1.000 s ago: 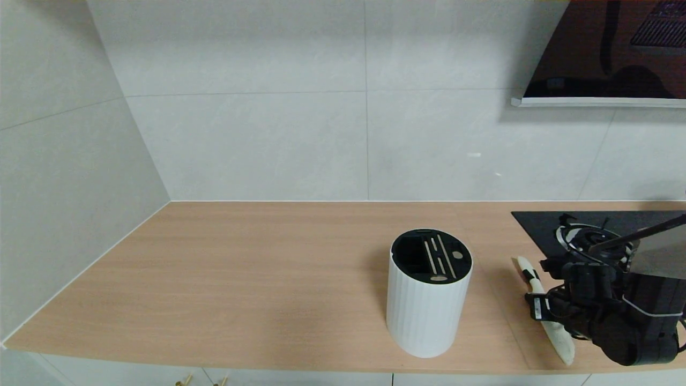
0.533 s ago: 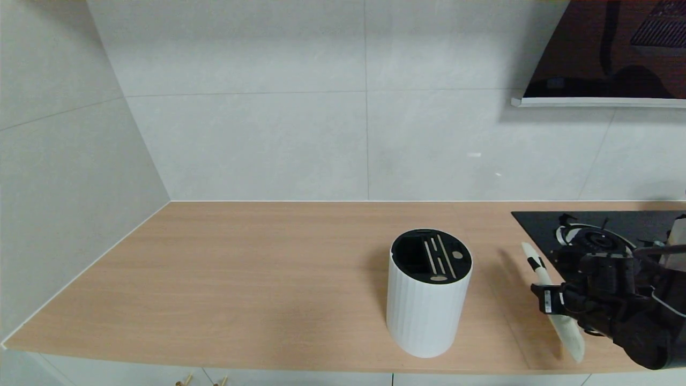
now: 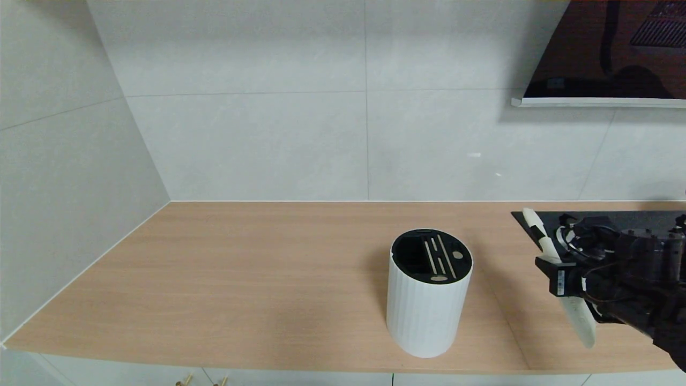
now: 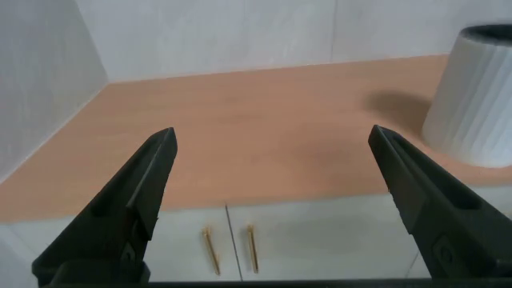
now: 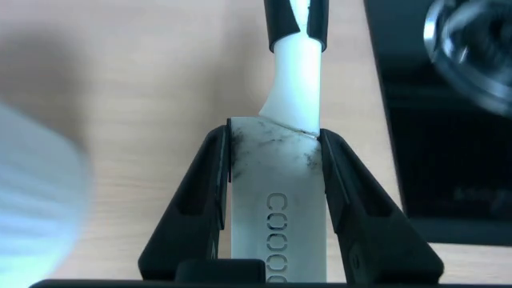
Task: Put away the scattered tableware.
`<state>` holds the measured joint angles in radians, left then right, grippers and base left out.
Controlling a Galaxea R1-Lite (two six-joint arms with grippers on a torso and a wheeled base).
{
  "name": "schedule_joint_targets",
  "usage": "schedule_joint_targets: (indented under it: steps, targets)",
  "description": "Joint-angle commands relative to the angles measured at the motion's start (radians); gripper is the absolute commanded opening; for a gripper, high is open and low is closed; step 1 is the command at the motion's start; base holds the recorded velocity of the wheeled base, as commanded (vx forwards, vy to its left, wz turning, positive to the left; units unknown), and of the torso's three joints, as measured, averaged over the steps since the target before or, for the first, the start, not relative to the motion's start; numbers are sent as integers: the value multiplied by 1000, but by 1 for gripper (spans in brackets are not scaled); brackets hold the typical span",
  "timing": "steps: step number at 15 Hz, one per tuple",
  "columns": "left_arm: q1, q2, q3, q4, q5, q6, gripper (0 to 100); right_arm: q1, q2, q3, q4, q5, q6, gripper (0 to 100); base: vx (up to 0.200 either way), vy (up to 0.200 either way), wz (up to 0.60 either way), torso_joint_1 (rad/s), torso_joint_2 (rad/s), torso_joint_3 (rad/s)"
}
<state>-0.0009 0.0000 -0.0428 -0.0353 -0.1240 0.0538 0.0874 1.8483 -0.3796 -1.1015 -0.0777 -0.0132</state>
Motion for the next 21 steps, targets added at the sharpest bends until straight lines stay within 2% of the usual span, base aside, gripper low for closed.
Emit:
schedule_joint_targets:
  steps: [1, 2, 3, 4, 5, 8, 9, 10, 12, 14, 15, 16, 17, 18, 20, 21]
  targets:
    - [-7, 26, -109, 83, -103, 0, 100, 49, -202, -1, 89, -2, 1, 0, 0, 0, 0, 0, 0, 0]
    - [-8, 37, -134, 115, -138, 0, 100, 54, -216, -5, 100, -2, 2, 0, 0, 0, 0, 0, 0, 0]
    - [-11, 107, -218, 210, -261, 0, 100, 66, -253, -36, 144, -2, 2, 0, 0, 0, 0, 0, 0, 0]
    - [-11, 190, -261, 222, -338, 0, 100, 67, -264, -78, 180, -2, 2, 0, 0, 0, 0, 0, 0, 0]
    - [-11, 268, -298, 219, -387, 0, 100, 74, -271, -116, 213, -2, 1, 0, 0, 0, 0, 0, 0, 0]
    - [-14, 554, -459, 195, -483, 1, 100, 137, -274, -213, 295, -4, 2, 0, 0, 0, 0, 0, 0, 0]
    - [-22, 638, -500, 181, -506, 3, 100, 169, -271, -229, 310, -5, 2, 0, 0, 0, 0, 0, 0, 0]
    - [-54, 729, -549, 169, -529, 3, 100, 210, -267, -255, 328, -19, 2, 0, 0, 0, 0, 0, 0, 0]
    - [-156, 868, -611, 143, -533, 1, 100, 261, -262, -323, 373, -53, 2, 0, 0, 0, 0, 0, 0, 0]
    - [-281, 1020, -620, 69, -531, 4, 100, 345, -258, -401, 450, -57, 2, 0, 0, 0, 0, 0, 0, 0]
    - [-300, 1040, -618, 54, -531, 4, 100, 360, -258, -407, 456, -57, 4, 0, 0, 0, 0, 0, 0, 0]
    - [-344, 1114, -609, -23, -529, -3, 100, 420, -258, -426, 463, -59, 6, 0, 0, 0, 0, 0, 0, 0]
    - [-352, 1160, -615, -75, -529, -11, 100, 468, -259, -427, 466, -63, 6, 0, 0, 0, 0, 0, 0, 0]
    - [-357, 1186, -625, -133, -529, -26, 100, 503, -261, -429, 471, -70, 6, 0, 0, 0, 0, 0, 0, 0]
    - [-367, 1235, -646, -287, -531, -135, 100, 560, -254, -464, 477, -94, 4, 0, 0, 0, 0, 0, 0, 0]
    - [-412, 1287, -646, -419, -533, -301, 100, 601, -253, -456, 483, -99, 9, 0, 0, 0, 0, 0, 0, 0]
